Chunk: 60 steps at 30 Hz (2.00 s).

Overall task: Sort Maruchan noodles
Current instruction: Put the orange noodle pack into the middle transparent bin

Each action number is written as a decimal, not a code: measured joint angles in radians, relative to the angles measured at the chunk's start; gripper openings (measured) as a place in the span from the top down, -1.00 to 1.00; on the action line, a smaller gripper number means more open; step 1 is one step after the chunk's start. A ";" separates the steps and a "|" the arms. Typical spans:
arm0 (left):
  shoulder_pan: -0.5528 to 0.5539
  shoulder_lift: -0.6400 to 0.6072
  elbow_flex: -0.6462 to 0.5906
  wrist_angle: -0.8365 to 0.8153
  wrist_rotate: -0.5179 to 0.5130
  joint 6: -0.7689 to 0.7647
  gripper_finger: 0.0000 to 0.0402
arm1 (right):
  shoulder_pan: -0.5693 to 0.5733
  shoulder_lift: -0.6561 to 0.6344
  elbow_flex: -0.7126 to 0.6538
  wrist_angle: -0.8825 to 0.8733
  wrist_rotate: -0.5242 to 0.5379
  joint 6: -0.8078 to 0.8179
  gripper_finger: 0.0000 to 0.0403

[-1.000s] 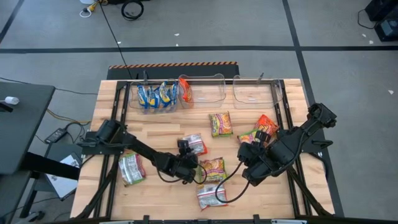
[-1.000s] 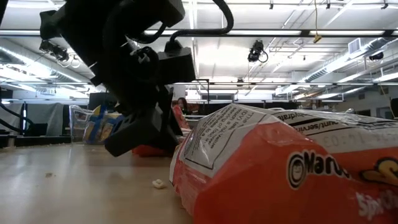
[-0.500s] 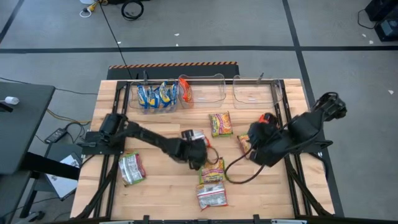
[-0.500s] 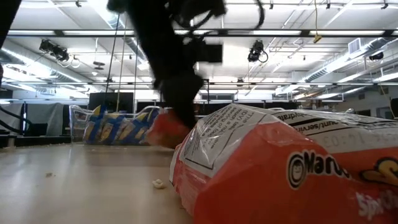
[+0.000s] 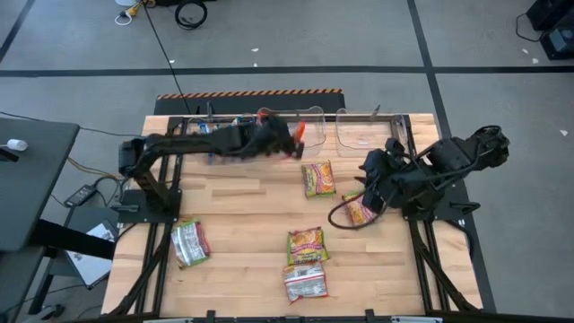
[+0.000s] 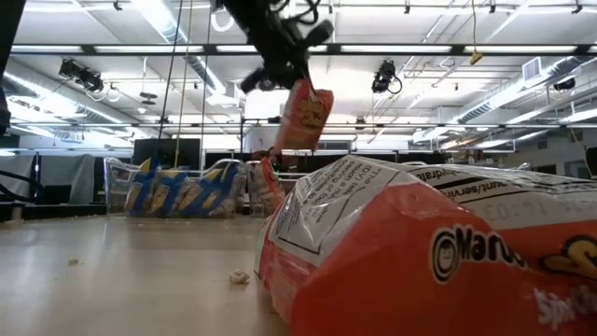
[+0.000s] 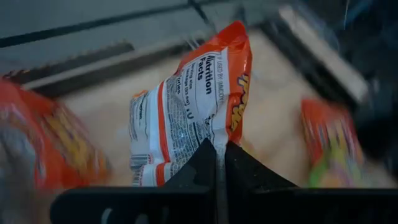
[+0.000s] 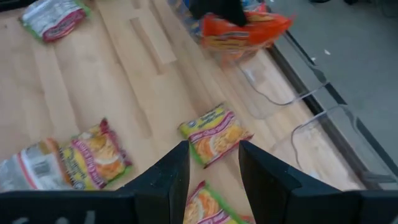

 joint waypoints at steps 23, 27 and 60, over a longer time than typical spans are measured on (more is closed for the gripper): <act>0.233 0.151 -0.344 0.660 -0.020 -0.331 0.90 | -0.348 0.001 -0.113 0.231 -0.159 -0.361 0.29; 0.251 0.142 -0.339 0.583 0.003 -0.255 0.90 | -0.398 0.001 -0.115 0.258 -0.174 -0.361 0.29; 0.279 0.139 -0.166 0.020 -0.078 0.219 0.80 | -0.478 0.036 -0.114 0.353 -0.324 -0.362 0.27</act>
